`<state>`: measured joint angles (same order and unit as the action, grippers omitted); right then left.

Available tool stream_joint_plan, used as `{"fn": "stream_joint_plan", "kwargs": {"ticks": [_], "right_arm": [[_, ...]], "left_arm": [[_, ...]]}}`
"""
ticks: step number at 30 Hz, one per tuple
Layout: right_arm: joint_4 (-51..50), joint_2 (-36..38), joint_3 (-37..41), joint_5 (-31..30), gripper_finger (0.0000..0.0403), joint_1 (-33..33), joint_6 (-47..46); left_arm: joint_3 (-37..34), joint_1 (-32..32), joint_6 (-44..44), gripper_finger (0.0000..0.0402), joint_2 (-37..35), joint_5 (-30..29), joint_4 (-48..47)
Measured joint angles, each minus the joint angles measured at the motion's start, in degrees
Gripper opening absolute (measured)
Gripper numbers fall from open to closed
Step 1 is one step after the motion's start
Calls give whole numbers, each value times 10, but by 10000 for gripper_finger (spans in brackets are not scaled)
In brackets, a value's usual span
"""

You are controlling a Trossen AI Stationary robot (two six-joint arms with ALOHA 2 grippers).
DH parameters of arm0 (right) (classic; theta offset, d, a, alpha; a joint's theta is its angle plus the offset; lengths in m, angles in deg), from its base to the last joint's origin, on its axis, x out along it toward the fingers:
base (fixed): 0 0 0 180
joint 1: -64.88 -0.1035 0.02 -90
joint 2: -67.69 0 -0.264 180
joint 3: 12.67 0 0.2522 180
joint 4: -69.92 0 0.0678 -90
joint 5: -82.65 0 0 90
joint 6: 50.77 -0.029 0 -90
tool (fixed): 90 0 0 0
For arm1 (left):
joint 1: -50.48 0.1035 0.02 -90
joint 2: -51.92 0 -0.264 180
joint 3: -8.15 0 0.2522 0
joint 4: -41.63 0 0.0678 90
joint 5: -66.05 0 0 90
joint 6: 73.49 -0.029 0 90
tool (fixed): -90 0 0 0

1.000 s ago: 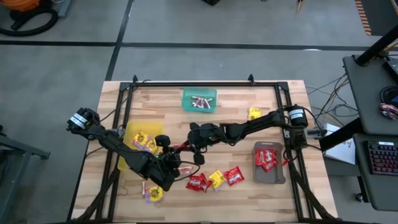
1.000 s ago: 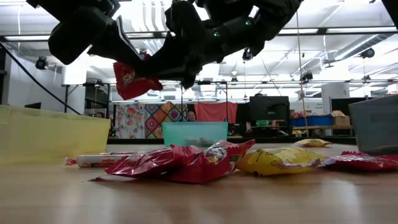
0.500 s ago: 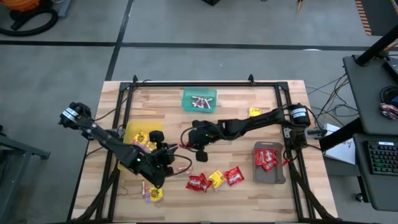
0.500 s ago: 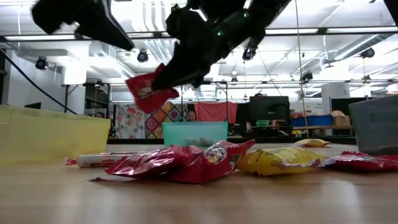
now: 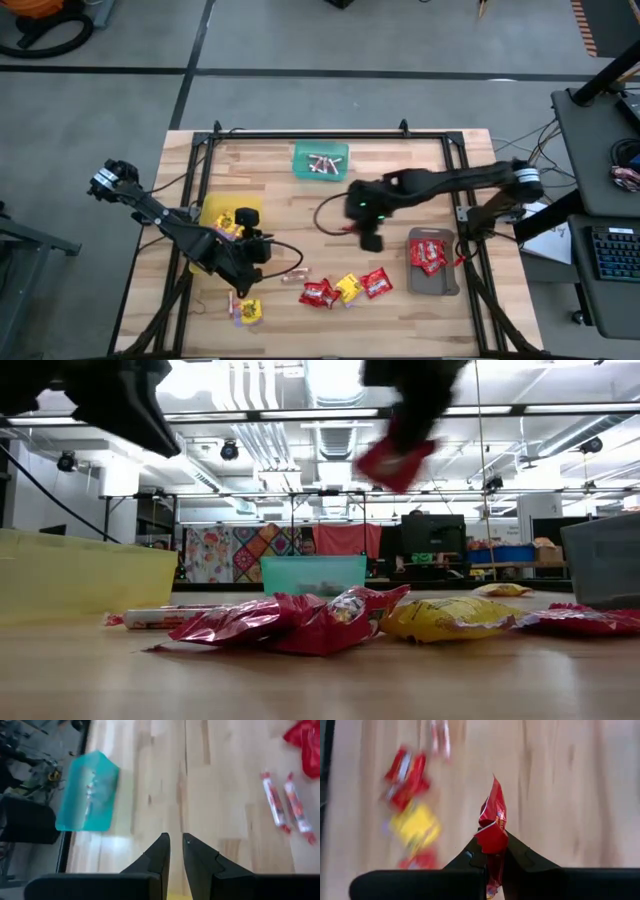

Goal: Sort candy
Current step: Put the red candy into the black bin

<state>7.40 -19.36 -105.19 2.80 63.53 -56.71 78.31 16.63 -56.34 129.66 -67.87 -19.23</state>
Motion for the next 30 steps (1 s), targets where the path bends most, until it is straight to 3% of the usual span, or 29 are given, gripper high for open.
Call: {"fn": "stream_joint_plan", "kwargs": {"ticks": [5, 9, 13, 21, 30], "right_arm": [[-195, 67, 2, 64, 17, -6, -124], [-293, 107, 21, 77, 17, -29, -222], [-365, 139, 55, 96, 17, -60, -254], [-357, 162, 172, 114, 17, -120, -274], [-188, 158, 279, 144, 21, -156, -275]], "left_arm": [[0, 1, 17, 36, 0, 73, -8], [0, 1, 35, 36, -1, 75, 26], [0, 0, 17, 36, -2, 76, 81], [0, 0, -36, 36, -5, 98, 143], [0, 2, -70, 36, -5, 117, 206]]}}
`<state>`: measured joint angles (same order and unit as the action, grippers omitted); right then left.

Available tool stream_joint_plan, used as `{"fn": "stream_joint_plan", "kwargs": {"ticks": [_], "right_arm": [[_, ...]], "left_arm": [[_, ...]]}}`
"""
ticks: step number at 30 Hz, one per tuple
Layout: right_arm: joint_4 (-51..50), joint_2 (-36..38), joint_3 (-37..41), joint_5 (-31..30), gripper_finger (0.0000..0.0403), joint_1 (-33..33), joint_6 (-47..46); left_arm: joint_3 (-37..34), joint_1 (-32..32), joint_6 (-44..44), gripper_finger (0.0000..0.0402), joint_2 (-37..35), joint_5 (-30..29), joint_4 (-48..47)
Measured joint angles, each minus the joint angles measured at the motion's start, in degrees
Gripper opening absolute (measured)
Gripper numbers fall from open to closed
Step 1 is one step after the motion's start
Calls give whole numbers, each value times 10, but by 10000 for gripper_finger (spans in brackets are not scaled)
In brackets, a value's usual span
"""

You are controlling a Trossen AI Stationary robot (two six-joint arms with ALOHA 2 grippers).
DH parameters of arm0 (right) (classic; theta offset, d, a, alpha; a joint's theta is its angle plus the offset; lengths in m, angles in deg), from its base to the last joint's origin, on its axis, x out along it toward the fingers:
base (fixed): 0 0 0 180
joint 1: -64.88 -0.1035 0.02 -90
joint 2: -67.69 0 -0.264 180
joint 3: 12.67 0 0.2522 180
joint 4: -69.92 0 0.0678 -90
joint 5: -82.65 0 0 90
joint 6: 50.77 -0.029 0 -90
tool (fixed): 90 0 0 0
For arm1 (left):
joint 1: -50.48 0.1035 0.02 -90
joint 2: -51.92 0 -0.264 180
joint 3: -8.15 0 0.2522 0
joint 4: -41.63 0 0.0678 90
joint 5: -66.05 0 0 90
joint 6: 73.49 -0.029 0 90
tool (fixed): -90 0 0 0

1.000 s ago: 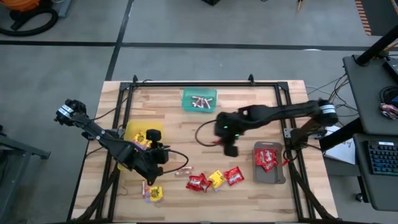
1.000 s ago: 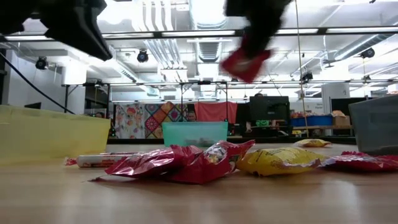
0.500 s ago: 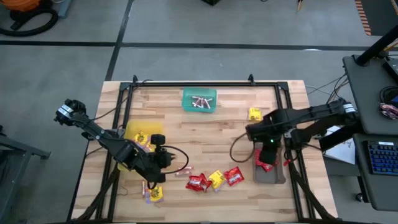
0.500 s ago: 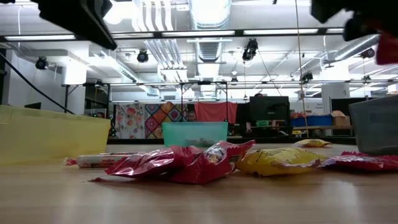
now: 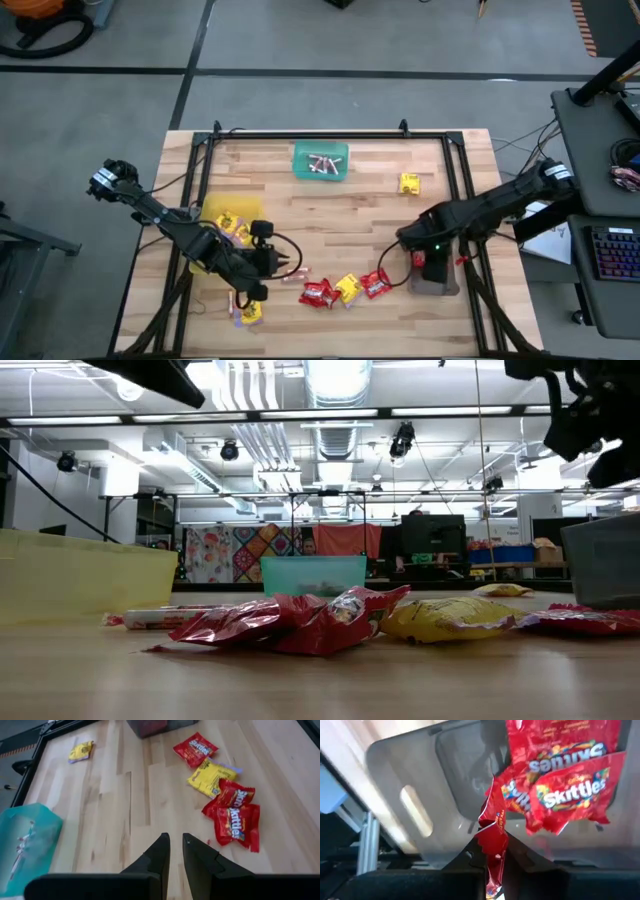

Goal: Sort candy
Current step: Put the red candy into the black bin, then put the yellow candy into the yellow bin

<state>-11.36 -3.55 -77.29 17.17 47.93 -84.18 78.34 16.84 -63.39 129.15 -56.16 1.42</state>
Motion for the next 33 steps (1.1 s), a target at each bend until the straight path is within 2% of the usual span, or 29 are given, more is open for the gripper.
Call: {"fn": "stream_joint_plan", "kwargs": {"ticks": [8, 18, 24, 33], "right_arm": [[23, -17, 18, -43, 79, 1, -11], [-8, -15, -22, -175, 148, 1, -3], [-48, -15, -75, -245, 159, 1, 4], [-33, -12, -153, -334, 148, 1, 38]], "left_arm": [[0, 0, 1, 36, 9, -15, 6], [0, 5, 2, 36, 13, -31, 8], [0, 6, 2, 36, 13, -32, 7], [0, 6, 9, 36, 13, -32, 7]]}}
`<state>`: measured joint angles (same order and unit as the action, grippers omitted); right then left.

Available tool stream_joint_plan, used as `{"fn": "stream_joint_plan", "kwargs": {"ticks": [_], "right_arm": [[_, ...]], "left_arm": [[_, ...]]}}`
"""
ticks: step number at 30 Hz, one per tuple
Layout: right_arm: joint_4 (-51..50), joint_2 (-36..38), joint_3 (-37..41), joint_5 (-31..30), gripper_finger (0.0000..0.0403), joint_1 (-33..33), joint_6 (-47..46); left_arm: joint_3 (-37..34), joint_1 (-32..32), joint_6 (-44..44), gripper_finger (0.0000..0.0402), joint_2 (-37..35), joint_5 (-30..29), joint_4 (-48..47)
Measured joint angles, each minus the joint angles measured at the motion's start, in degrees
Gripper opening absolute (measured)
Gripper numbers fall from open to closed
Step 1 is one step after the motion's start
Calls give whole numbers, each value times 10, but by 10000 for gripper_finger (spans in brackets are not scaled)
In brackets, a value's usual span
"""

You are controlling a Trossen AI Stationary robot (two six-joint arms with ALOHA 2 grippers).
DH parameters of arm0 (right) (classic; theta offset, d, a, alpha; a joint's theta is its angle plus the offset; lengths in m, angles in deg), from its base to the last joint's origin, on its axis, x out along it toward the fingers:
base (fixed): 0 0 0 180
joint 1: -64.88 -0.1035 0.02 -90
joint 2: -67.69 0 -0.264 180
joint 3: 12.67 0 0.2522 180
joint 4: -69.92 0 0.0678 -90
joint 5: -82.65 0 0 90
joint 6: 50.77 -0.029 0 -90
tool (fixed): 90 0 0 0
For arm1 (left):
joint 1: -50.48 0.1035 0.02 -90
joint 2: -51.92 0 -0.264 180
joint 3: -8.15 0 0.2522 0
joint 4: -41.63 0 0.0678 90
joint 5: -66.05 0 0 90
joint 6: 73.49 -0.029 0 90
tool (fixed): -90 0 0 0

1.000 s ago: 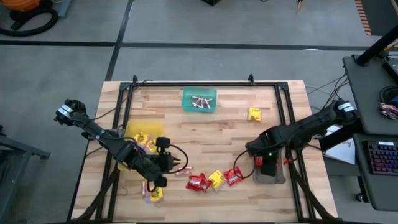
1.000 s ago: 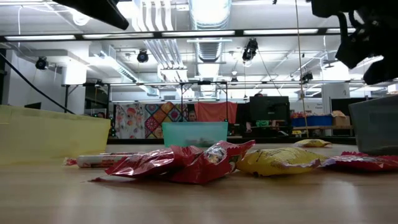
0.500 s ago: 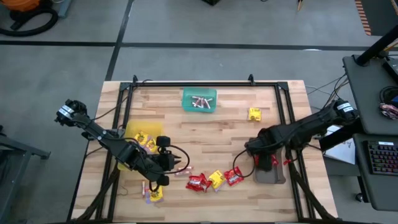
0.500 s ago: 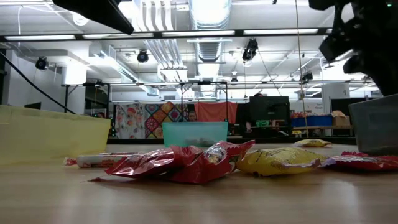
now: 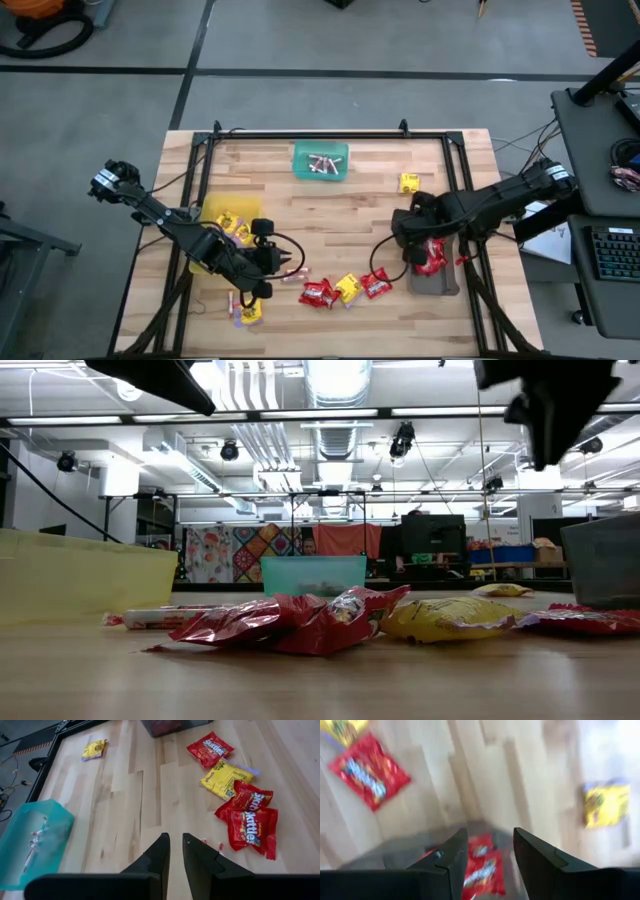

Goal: Sort candy
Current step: Put the yellow candy into the yellow bin

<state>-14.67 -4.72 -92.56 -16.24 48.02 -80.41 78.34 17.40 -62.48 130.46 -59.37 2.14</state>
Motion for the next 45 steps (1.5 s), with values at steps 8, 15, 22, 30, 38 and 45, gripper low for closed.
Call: {"fn": "stream_joint_plan", "kwargs": {"ticks": [8, 15, 22, 30, 38, 45], "right_arm": [[127, 0, -16, -49, 148, 0, 114], [253, 0, 3, -63, 141, 0, 203], [392, 0, 50, -124, 138, 11, 246], [534, 0, 112, -136, 133, 61, 214], [548, -1, 145, -137, 121, 126, 82], [438, -1, 148, -137, 112, 232, -33]], "left_arm": [[0, 0, 18, 36, 0, 0, 0], [0, 0, 33, 36, 0, 0, 0], [0, 0, 44, 36, 0, -5, 0], [0, 0, 63, 36, 0, -62, 0], [0, 0, 90, 36, 0, -61, -4], [0, 0, 93, 36, 0, -62, -13]]}}
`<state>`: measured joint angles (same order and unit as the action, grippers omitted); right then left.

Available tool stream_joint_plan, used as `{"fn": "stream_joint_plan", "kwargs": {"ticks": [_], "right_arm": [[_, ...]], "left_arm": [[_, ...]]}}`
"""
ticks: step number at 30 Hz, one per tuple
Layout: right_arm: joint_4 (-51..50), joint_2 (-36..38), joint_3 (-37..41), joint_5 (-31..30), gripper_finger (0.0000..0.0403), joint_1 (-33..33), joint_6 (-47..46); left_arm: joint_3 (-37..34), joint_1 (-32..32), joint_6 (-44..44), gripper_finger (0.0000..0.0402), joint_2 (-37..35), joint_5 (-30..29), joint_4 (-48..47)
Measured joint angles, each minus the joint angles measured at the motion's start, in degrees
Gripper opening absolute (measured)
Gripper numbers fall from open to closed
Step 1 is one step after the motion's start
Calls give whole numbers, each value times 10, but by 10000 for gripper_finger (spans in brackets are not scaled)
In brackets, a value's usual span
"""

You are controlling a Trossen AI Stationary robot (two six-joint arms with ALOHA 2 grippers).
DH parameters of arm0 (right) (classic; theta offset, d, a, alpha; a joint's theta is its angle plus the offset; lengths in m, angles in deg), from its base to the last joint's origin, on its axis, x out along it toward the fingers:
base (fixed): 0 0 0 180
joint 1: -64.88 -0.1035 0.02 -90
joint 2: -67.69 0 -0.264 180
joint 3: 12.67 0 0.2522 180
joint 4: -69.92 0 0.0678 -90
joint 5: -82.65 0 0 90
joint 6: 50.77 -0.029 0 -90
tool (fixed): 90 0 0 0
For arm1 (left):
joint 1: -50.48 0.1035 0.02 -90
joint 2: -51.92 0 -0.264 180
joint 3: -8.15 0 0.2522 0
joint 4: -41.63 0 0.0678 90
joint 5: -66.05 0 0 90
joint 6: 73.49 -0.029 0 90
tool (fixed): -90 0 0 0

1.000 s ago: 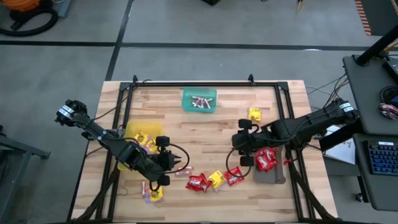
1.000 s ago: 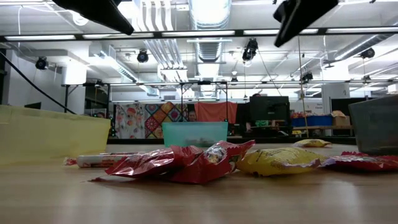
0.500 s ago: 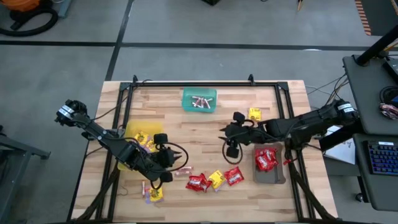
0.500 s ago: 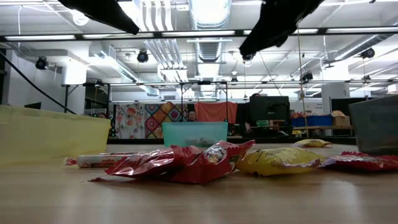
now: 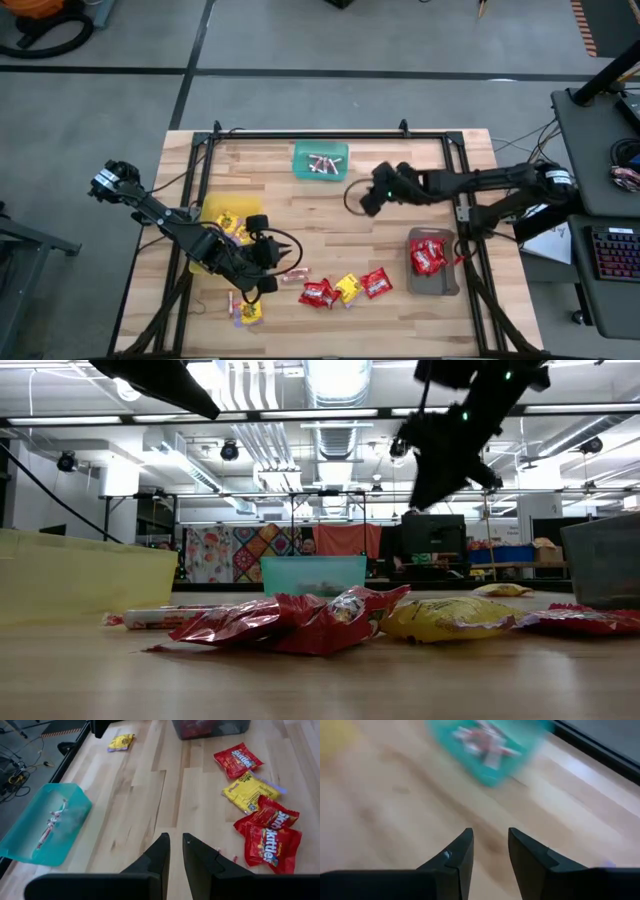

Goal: Sort candy
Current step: Put the yellow candy into the yellow bin

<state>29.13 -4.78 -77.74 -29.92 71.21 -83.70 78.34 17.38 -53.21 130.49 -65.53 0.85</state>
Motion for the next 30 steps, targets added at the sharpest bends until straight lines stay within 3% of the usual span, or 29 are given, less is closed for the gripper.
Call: {"fn": "stream_joint_plan", "kwargs": {"ticks": [6, 13, 19, 30], "right_arm": [[-92, -1, 7, -1, 115, 104, -31], [-104, -1, 47, 35, 164, 192, -37], [-103, -1, 81, 50, 196, 210, -68], [-28, -1, 142, 50, 198, 210, -86]], "left_arm": [[0, 0, 0, 36, 0, -1, 0], [-6, 0, 0, 36, 0, -34, -2], [-26, 0, 0, 36, 0, -60, 1], [-47, 0, 27, 36, 0, -93, 14]]}}
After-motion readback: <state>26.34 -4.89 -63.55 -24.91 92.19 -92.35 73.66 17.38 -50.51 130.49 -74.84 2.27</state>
